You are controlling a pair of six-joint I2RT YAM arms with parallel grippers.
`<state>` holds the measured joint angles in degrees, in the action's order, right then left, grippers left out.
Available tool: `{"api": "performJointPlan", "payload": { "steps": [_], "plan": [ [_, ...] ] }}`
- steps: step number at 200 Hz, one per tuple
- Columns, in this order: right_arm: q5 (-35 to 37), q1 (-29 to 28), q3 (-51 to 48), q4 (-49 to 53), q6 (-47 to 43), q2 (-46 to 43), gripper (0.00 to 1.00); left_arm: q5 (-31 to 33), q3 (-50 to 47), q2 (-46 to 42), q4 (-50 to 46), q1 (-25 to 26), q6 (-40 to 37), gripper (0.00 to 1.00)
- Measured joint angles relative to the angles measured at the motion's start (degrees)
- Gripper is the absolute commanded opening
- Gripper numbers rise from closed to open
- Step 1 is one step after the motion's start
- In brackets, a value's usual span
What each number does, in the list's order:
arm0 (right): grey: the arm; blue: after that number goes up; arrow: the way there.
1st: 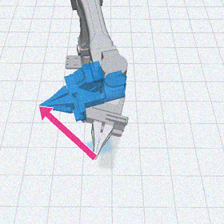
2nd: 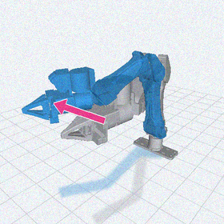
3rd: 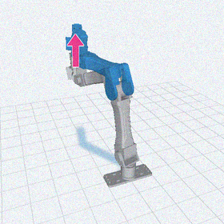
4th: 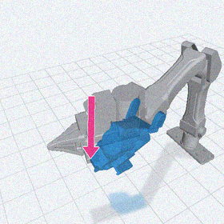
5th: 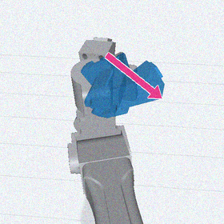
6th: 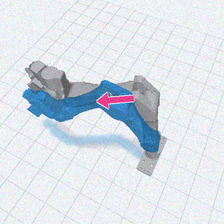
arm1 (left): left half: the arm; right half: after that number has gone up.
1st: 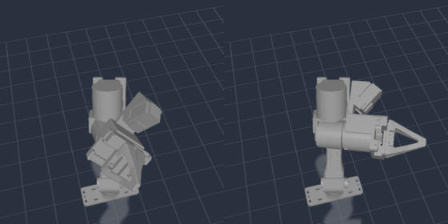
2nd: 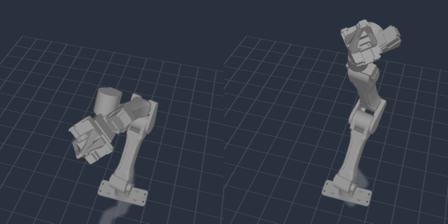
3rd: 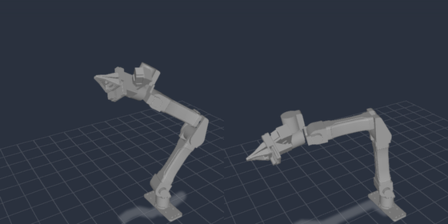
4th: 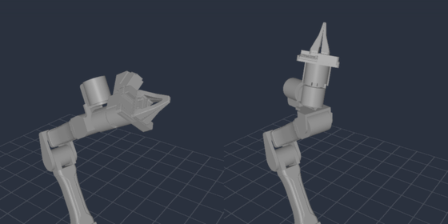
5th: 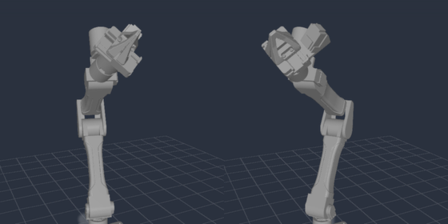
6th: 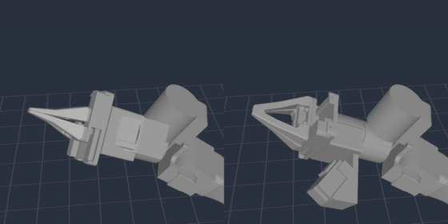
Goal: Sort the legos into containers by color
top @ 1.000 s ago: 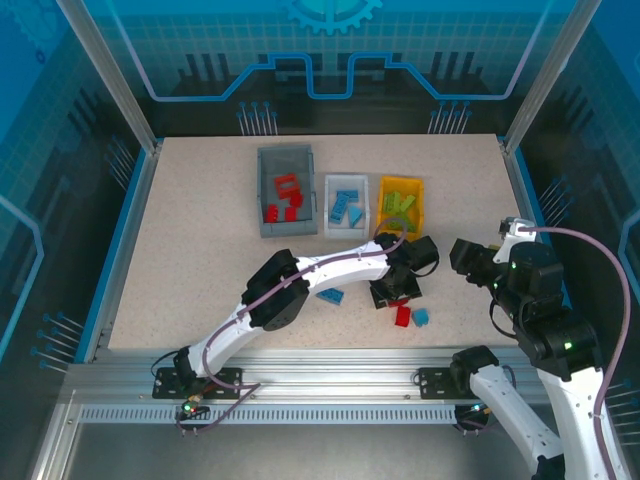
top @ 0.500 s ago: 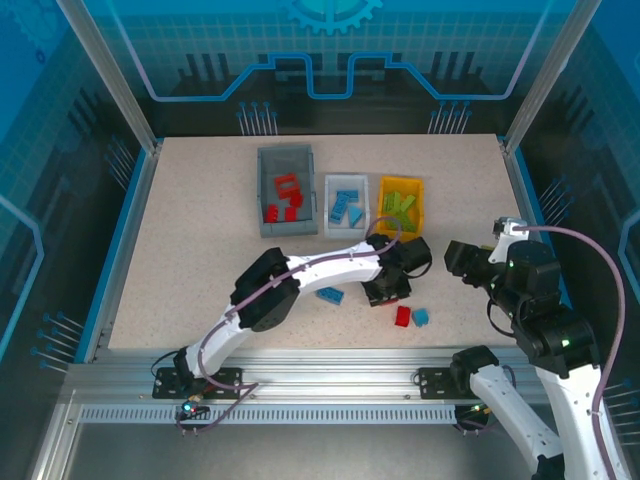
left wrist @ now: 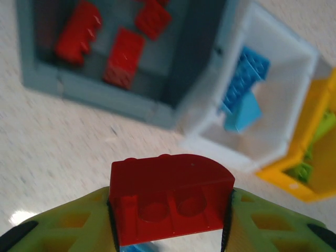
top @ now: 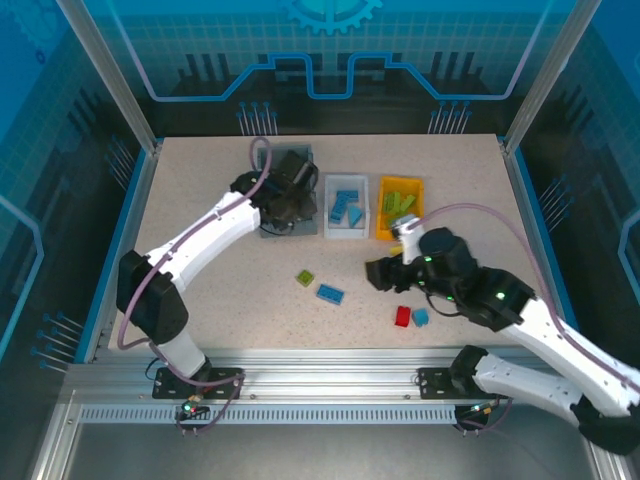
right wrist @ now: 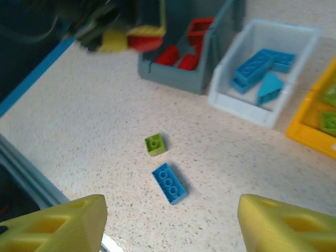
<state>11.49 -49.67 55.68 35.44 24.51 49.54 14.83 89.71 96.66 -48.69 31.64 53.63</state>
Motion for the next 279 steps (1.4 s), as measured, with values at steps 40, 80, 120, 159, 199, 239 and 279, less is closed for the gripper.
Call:
{"api": "performJointPlan", "payload": {
  "steps": [40, 80, 120, 159, 199, 239, 279],
  "plan": [
    [6.1, -6.6, 2.6, -5.1, 0.1, 10.0, 0.68, -0.3, 2.9, 8.5, 2.6, -6.8, -8.8, 0.46],
    [8.4, -7.4, 4.0, -8.0, 0.5, 11.9, 0.68, -5.5, 4.7, 17.2, 5.8, -10.8, -10.4, 0.48],
    [9.2, -7.4, 4.0, -8.1, 1.1, 11.9, 0.68, -12.1, 4.7, 19.3, 10.1, -12.7, -9.8, 0.54],
    [9.4, -7.4, 4.0, -8.1, 1.9, 11.9, 0.70, -16.7, 4.6, 19.3, 13.2, -13.2, -8.5, 0.75],
    [9.5, -7.3, 3.0, -8.2, 2.6, 11.7, 0.70, -17.3, 0.4, 15.6, 14.0, -13.2, -7.0, 0.76],
    [9.5, -6.6, 1.4, -8.2, 3.3, 11.6, 0.69, -17.3, -4.5, 5.0, 14.5, -13.2, -5.7, 0.70],
    [9.4, -4.6, 0.3, -7.1, 4.1, 12.3, 0.68, -17.5, -12.5, -11.0, 16.6, -9.9, -6.6, 0.67]
  ]
}}
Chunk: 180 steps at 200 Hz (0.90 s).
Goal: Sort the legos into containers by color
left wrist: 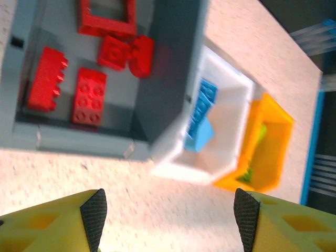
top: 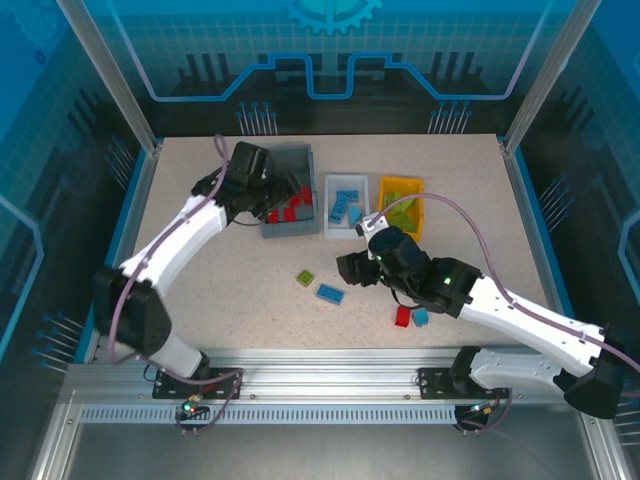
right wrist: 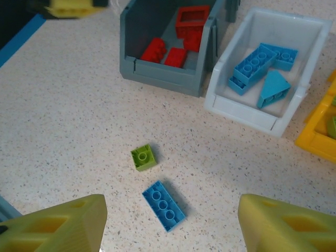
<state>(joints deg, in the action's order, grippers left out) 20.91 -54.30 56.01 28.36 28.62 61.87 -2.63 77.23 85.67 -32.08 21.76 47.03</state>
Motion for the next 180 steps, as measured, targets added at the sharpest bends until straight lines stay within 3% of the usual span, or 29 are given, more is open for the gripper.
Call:
{"api": "performJointPlan", "payload": {
  "steps": [38, 60, 127, 180],
  "plan": [
    [-1.6, -0.2, 0.2, 0.7, -0.9, 6.9, 0.70, 0.5, -8.6, -16.3, 2.6, 10.6, -4.2, 0.66],
    [-4.6, -0.8, 1.2, 0.8, -3.1, 13.7, 0.73, 1.0, -14.5, -25.2, 2.9, 14.1, -5.2, 0.65],
    [-9.5, -1.6, 18.9, 3.1, -8.5, 41.7, 0.75, 6.9, -31.4, -54.4, -0.1, 14.8, -5.0, 0.65],
    [-9.4, -0.5, 27.9, 6.7, -10.6, 54.4, 0.59, 8.9, -31.2, -58.8, -4.5, 14.8, -5.0, 0.65]
  ]
}}
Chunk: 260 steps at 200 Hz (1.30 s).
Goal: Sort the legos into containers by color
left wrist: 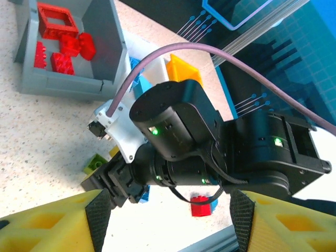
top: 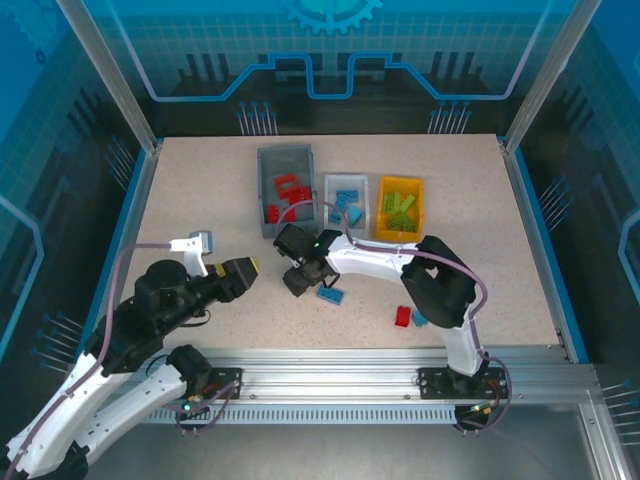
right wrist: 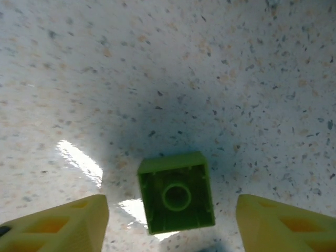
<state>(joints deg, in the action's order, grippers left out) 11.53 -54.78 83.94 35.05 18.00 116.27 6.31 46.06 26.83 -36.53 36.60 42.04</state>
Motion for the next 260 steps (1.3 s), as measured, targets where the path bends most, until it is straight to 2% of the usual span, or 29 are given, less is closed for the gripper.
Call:
{"api": "performJointPlan", "payload": {
  "steps": [68, 108, 134, 141, 165, 188, 217, 238, 260],
  "plan": [
    [-0.2, 1.2, 2.3, 0.9, -0.3, 3.8, 0.31, 0.1, 0.1, 1.4, -0.7, 0.0, 0.0, 0.65],
    [0.4, 1.2, 0.7, -0.5, 0.6, 2.3, 0.28, -0.7, 0.1, 3.1, 0.0, 0.0, 0.0, 0.69],
    [2.5, 1.6, -4.6, -0.5, 2.1, -5.9, 0.28, -4.4, 0.4, 9.0, 2.7, 0.0, 0.0, 0.68],
    [3.2, 2.2, -6.7, -0.6, 2.9, -10.4, 0.28, -6.1, 0.6, 11.8, 4.1, 0.0, 0.0, 0.69],
    [4.7, 8.3, -11.8, -1.6, 5.4, -23.5, 0.28, -9.7, 2.9, 20.8, 8.3, 1.0, 0.0, 0.69],
    [6.7, 19.7, -13.2, -1.4, 7.7, -29.3, 0.28, -9.9, 8.3, 29.6, 10.5, 5.1, -1.0, 0.68],
    [8.7, 30.5, -12.1, 0.1, 9.7, -25.8, 0.29, -8.5, 14.3, 38.7, 14.6, 12.5, -3.3, 0.68],
    [8.6, 34.3, -8.9, 1.4, 10.6, -20.1, 0.30, -7.6, 16.1, 43.3, 16.5, 15.8, -4.9, 0.68],
    [7.8, 36.5, -3.9, 3.1, 11.2, -13.6, 0.36, -6.3, 18.0, 47.8, 17.0, 18.5, -6.1, 0.69]
  ]
}}
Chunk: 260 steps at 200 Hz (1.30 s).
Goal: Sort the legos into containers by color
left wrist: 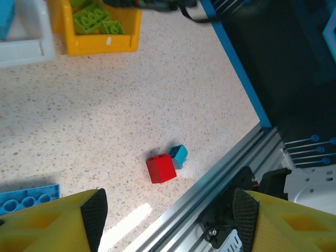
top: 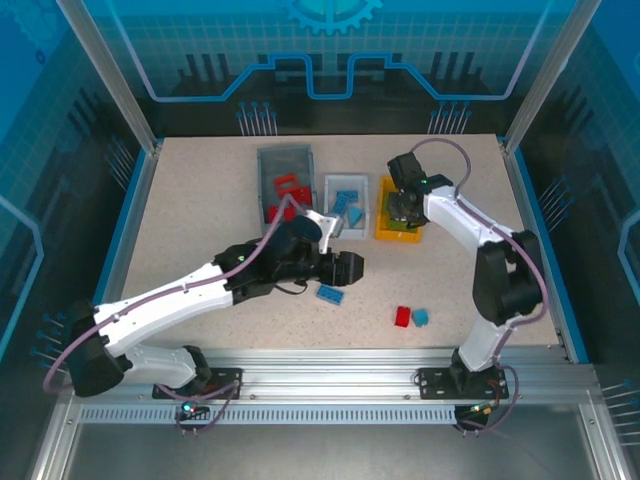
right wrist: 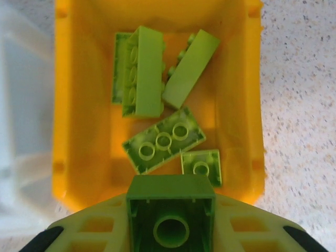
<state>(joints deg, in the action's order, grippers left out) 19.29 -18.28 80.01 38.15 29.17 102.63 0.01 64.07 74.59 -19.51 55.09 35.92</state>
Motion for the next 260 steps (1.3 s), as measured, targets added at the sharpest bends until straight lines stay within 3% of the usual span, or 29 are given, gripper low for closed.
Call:
{"api": "performJointPlan", "payload": {
  "steps": [53, 91, 172, 260],
  "plan": [
    [-1.3, 0.9, 3.7, 1.4, 0.9, 5.5, 0.57, 0.8, 2.1, 6.5, 1.0, 4.0, -4.0, 0.71],
    [-1.9, 0.9, 3.5, 1.9, 0.9, 3.5, 0.56, 0.7, 4.9, 11.8, -0.1, 5.4, -7.6, 0.74],
    [-2.3, 0.0, -4.5, 4.7, 0.8, -28.8, 0.65, -3.3, 15.0, 31.3, -6.0, 12.7, -12.1, 0.79],
    [-7.8, 2.1, -10.5, 14.5, 3.5, -52.0, 0.71, -4.3, 20.7, 41.3, -8.5, 13.1, -11.9, 0.80]
  ]
}}
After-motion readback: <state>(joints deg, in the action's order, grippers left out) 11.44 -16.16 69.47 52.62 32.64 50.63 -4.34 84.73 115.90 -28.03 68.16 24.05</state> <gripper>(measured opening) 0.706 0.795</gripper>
